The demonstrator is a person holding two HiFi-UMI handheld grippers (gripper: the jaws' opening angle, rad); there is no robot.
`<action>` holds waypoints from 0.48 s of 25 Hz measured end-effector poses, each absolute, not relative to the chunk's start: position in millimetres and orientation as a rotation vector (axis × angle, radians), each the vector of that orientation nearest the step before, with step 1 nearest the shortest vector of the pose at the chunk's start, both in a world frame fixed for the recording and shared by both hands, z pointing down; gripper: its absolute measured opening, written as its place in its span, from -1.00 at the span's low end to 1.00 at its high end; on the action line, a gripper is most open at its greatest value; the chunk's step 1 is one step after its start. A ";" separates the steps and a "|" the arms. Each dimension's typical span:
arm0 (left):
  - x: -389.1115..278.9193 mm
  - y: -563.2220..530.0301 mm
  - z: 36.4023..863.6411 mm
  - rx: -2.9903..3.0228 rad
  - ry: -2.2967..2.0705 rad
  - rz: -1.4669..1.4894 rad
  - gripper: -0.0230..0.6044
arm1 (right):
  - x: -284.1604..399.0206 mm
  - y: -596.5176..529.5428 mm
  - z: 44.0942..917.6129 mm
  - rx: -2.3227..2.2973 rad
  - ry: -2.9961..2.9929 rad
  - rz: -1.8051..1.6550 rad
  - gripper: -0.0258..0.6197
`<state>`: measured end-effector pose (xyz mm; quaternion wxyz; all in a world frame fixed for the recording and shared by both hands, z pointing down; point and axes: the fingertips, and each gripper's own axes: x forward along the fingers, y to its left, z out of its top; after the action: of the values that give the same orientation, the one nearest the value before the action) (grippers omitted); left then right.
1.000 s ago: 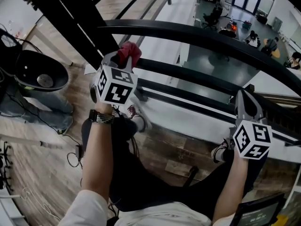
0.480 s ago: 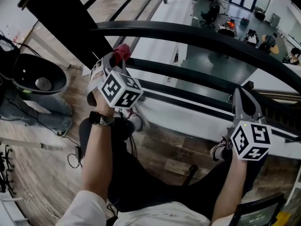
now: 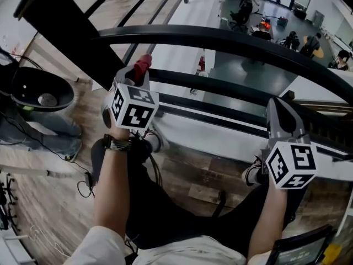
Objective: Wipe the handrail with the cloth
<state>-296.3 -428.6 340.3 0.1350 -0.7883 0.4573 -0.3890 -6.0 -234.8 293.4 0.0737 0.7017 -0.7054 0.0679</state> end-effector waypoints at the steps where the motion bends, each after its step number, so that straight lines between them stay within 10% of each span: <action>1: -290.8 -425.2 338.8 -2.309 1.321 -1.111 -0.72 | -4.7 -232.0 293.4 2.103 -2.121 0.208 -0.92; 12: -209.1 -387.0 324.0 -2.566 1.282 -0.850 -0.72 | 11.8 -194.0 289.9 2.082 -2.155 0.210 -0.92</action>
<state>-209.1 -387.0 324.0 0.0750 -0.8553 0.4272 -0.2834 11.8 -194.0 289.9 0.0690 0.6915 -0.7157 0.0697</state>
